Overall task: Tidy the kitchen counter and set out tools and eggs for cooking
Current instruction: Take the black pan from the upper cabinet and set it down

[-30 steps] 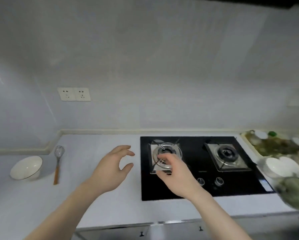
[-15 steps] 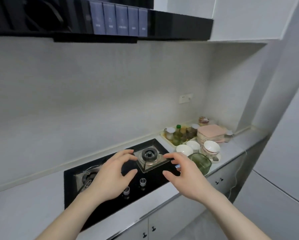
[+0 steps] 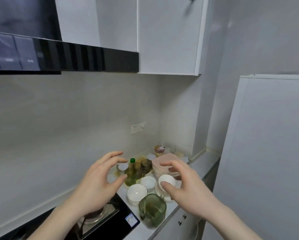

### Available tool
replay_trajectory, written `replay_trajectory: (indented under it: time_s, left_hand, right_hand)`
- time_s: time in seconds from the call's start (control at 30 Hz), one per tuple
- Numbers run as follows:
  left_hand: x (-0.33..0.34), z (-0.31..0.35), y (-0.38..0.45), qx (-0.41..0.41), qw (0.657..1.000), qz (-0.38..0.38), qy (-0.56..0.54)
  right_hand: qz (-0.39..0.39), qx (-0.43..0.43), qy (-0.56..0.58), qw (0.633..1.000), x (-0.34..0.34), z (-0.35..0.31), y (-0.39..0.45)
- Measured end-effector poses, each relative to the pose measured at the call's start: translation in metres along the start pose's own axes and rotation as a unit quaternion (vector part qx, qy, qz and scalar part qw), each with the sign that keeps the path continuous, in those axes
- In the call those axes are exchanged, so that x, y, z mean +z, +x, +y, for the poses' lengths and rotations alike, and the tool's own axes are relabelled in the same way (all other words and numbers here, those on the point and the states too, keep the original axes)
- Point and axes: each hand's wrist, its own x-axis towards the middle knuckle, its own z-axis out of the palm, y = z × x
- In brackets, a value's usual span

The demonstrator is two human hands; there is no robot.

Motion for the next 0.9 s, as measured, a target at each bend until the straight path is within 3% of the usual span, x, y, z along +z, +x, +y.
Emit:
replay_trajectory:
  time_s: [0.2, 0.47, 0.7, 0.9]
  left_hand:
    - [0.035, 0.042, 0.107, 0.062, 0.998, 0.021, 0.015]
    - [0.065, 0.089, 0.197, 0.126, 0.989, 0.051, 0.060]
    - [0.092, 0.120, 0.251, 0.106, 0.982, 0.095, 0.125]
    - [0.112, 0.149, 0.309, 0.042, 0.978, 0.125, 0.159]
  right_hand:
    - [0.077, -0.024, -0.012, 0.997, -0.068, 0.055, 0.057]
    - [0.114, -0.066, 0.010, 0.991, -0.137, 0.116, 0.125]
    - [0.092, -0.150, 0.066, 0.982, -0.183, 0.152, 0.209]
    - [0.083, -0.199, 0.145, 0.966, -0.214, 0.172, 0.281]
